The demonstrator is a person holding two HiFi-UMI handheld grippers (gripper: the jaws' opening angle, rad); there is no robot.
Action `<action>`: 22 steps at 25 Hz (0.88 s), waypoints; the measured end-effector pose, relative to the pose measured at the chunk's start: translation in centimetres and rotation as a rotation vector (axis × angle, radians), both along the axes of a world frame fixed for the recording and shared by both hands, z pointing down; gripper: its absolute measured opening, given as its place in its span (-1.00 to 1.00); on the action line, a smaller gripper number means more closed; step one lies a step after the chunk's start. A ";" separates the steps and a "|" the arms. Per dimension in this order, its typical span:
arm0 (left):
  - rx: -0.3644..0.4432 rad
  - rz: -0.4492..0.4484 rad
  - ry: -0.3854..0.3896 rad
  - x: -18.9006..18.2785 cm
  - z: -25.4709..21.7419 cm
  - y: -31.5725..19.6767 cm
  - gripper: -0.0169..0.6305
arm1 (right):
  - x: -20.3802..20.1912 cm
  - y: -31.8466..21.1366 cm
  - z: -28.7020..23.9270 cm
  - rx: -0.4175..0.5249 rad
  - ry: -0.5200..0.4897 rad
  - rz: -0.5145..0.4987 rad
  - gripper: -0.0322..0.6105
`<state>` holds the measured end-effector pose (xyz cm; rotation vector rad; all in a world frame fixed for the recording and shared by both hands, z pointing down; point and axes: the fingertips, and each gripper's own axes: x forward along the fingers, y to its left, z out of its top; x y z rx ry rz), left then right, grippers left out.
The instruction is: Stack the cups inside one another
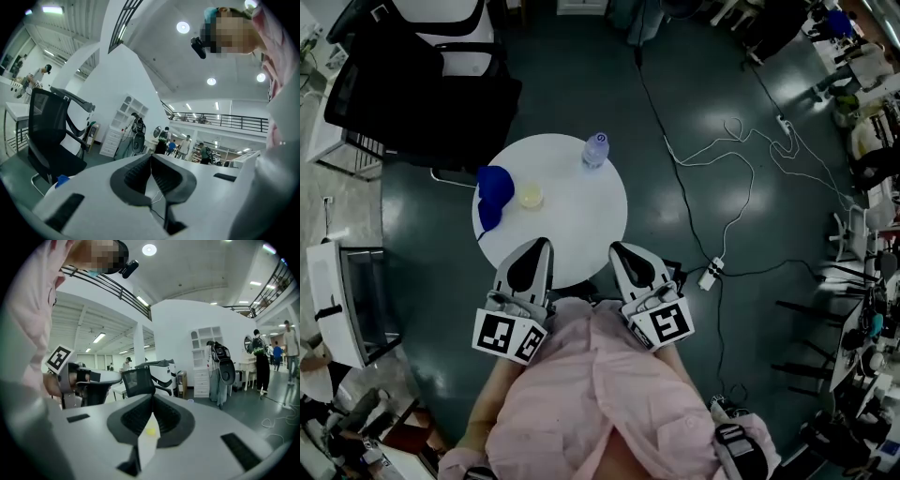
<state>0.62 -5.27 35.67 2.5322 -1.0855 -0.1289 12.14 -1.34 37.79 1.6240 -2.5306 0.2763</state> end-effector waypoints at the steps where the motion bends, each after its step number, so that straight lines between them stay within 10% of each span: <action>1: 0.001 -0.009 0.003 0.5 -0.1 0.2 -0.89 | 0.5 0.1 -0.2 0.006 0.003 -0.012 -0.79; 22: 0.003 -0.082 -0.086 7.0 1.1 4.7 -0.89 | 3.6 2.5 1.3 -0.029 0.026 -0.224 -0.79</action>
